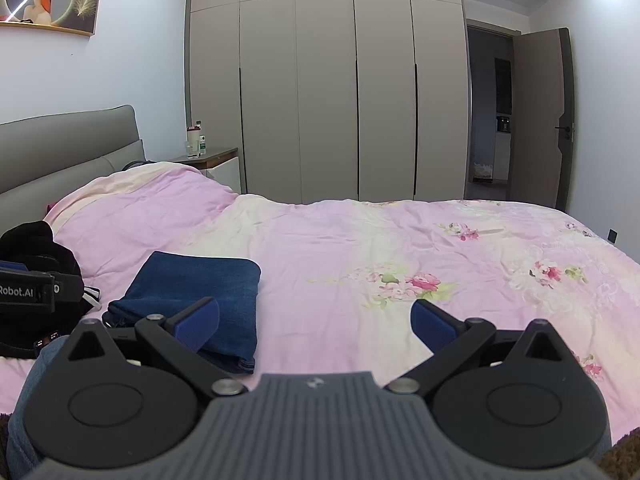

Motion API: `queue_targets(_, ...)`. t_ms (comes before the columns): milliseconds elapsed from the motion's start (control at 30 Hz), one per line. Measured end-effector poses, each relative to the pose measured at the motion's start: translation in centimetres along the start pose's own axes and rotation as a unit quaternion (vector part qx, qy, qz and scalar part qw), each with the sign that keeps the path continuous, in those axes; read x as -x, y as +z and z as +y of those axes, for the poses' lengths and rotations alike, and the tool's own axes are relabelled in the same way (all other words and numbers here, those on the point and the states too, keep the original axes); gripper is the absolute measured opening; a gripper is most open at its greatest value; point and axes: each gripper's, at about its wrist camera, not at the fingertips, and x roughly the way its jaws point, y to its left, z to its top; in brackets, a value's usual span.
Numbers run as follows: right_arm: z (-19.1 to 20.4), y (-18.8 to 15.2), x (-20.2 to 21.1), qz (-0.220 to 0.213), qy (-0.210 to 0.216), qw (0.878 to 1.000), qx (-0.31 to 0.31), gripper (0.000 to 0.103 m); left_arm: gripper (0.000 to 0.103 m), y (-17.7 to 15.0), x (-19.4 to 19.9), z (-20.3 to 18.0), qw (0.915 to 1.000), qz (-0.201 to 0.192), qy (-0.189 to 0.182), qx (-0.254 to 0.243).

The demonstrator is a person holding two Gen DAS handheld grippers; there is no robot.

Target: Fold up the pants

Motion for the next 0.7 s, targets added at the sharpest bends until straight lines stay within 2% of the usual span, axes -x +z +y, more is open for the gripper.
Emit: queue_targets(700,-0.16,-0.15,0.07,0.000,0.003,1.000,-0.001,0.098,0.096,-0.03,0.42,-0.27,0.9999,-0.011,0.002,-0.006)
